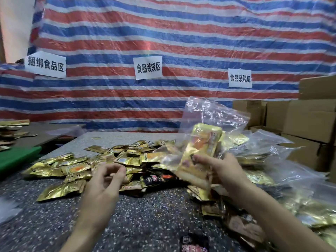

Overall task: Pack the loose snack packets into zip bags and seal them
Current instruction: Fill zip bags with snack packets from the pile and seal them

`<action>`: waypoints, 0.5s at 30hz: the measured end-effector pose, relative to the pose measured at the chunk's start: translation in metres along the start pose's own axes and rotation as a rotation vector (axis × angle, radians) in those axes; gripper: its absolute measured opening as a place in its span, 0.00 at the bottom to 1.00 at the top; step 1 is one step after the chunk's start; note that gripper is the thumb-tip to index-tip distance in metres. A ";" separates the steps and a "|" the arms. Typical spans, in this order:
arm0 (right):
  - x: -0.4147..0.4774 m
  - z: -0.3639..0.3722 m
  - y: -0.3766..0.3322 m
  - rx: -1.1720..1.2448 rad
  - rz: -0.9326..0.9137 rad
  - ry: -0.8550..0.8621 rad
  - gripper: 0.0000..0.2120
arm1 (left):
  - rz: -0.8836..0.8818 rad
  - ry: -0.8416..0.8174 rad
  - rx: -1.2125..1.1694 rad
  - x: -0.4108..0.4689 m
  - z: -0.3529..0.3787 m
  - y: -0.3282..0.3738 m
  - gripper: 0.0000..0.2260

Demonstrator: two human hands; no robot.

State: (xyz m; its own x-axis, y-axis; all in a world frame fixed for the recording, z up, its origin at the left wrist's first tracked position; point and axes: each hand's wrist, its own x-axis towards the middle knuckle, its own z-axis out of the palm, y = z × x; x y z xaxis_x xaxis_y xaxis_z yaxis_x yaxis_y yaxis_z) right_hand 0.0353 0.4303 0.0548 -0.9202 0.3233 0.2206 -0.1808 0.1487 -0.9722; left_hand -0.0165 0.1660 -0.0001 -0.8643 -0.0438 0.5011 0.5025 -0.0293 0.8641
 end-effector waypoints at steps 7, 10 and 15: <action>0.080 -0.078 -0.029 -0.490 -0.093 0.582 0.26 | -0.012 -0.121 0.196 -0.009 0.008 -0.013 0.03; 0.089 -0.087 0.003 -0.868 0.086 0.571 0.27 | 0.016 -0.153 0.224 -0.012 0.010 -0.012 0.05; 0.090 -0.089 0.015 -0.869 0.172 0.712 0.46 | 0.041 -0.202 0.238 -0.016 0.013 -0.012 0.06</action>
State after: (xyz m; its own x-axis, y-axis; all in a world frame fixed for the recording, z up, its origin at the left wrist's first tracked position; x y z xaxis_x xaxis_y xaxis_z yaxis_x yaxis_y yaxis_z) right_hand -0.0191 0.5449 0.0671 -0.4532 0.8182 0.3536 0.4862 0.5594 -0.6713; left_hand -0.0088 0.1799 -0.0177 -0.8423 0.1603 0.5147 0.5384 0.2035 0.8177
